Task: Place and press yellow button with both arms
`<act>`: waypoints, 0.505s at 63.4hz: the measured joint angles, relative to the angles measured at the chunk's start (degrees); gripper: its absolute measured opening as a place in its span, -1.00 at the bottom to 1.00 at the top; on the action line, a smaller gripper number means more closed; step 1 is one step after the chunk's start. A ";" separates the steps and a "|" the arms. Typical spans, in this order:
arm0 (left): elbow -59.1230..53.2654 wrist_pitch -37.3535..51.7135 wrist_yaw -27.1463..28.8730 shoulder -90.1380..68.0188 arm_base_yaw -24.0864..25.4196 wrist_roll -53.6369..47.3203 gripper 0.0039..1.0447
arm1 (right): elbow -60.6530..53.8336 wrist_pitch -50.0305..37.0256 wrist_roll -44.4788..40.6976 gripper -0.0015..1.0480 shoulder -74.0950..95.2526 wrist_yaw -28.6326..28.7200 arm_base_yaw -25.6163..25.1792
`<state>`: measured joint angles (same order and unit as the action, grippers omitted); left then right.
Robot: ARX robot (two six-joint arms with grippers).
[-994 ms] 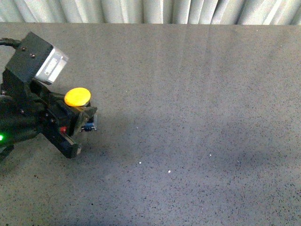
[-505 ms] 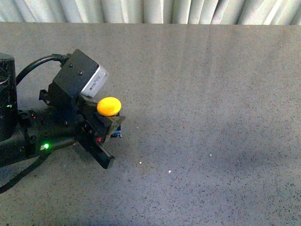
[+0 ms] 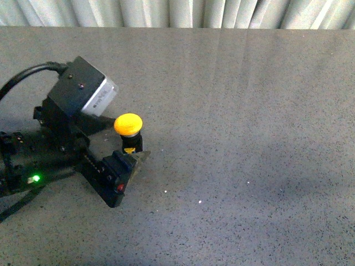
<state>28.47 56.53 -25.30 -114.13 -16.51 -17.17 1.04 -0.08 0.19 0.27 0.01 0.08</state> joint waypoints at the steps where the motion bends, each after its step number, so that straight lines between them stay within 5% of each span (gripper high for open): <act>1: -0.17 -0.13 -0.11 0.44 0.22 -0.07 0.85 | 0.00 0.00 0.00 0.82 0.00 0.00 0.00; 15: -4.35 -6.45 -4.11 11.87 7.91 -1.20 0.83 | 0.00 0.00 0.00 0.82 0.00 0.00 0.00; 32: -5.27 -16.57 -13.81 30.97 24.55 2.40 0.83 | 0.00 0.00 0.00 0.82 0.00 0.00 0.00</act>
<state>23.20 39.97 -39.11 -83.15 8.03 -14.76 1.04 -0.08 0.19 0.27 0.01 0.08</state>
